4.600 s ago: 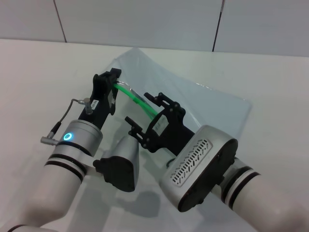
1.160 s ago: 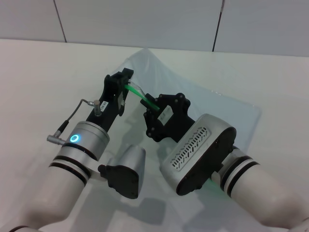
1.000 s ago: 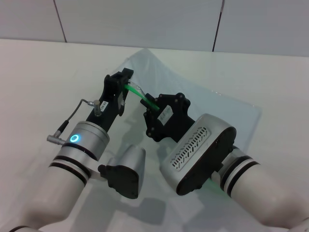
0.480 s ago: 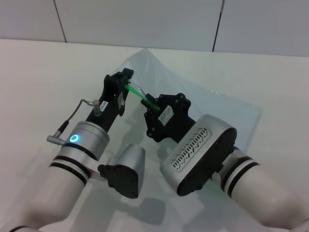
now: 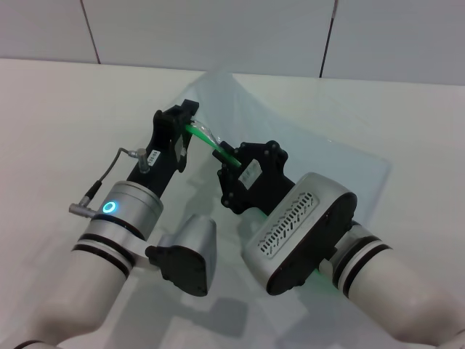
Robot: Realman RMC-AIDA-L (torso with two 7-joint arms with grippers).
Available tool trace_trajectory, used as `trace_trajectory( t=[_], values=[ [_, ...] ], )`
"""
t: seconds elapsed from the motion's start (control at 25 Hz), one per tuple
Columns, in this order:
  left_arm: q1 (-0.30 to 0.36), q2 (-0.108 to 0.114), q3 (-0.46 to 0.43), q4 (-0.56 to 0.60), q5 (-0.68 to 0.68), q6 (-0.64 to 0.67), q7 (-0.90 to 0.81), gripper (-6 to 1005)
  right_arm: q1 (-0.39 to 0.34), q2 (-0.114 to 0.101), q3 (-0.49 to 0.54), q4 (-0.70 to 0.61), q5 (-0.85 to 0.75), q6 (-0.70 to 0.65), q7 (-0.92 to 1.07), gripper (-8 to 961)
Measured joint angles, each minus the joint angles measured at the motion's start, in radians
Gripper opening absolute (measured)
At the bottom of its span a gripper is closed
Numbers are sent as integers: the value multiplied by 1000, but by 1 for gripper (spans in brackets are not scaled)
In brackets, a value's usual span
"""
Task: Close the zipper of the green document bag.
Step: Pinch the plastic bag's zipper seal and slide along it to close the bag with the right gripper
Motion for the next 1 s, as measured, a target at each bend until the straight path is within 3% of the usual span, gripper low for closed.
trace_trajectory(
  t=[1.0],
  values=[
    [8, 0, 0, 0, 1, -47, -58, 53, -14, 0, 0, 56, 1, -2, 39, 77]
  ],
)
